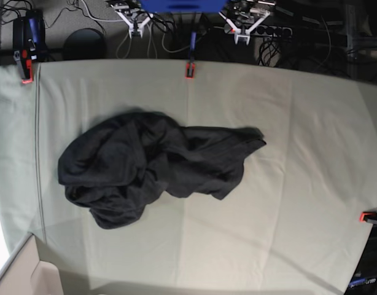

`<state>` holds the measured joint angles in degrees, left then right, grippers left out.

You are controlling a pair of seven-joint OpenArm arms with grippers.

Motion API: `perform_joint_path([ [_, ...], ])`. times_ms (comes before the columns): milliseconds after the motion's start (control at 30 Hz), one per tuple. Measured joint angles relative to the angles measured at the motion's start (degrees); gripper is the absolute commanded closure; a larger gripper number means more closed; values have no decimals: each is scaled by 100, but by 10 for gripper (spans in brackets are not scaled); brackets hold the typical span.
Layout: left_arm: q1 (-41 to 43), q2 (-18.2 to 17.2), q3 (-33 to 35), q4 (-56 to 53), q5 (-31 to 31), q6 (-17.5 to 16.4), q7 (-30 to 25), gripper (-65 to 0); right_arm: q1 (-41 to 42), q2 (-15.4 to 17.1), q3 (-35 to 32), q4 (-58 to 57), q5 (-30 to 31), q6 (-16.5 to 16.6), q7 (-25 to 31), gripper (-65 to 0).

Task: Layout the t-shirt on the table in an organized manner, then fold the t-shirt properly

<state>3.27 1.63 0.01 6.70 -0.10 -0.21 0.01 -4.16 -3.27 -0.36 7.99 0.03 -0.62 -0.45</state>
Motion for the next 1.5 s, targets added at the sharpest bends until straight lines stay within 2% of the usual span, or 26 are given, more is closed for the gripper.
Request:
perform_joint_path([
  [533, -11, -2, 0, 0, 0, 0, 2, -1, 17, 350, -9, 0, 0, 42, 2, 0],
  [1233, 24, -52, 11, 2, 0, 2, 0, -1, -48, 343, -4, 9, 0, 42, 26, 0],
  [1400, 376, -107, 15, 22, 2, -15, -46, -1, -334, 345, -4, 59, 0, 44, 114, 0],
  [1500, 850, -315, 9, 437, -7, -13, 52, -1, -970, 417, -4, 756, 0, 44, 74, 0],
])
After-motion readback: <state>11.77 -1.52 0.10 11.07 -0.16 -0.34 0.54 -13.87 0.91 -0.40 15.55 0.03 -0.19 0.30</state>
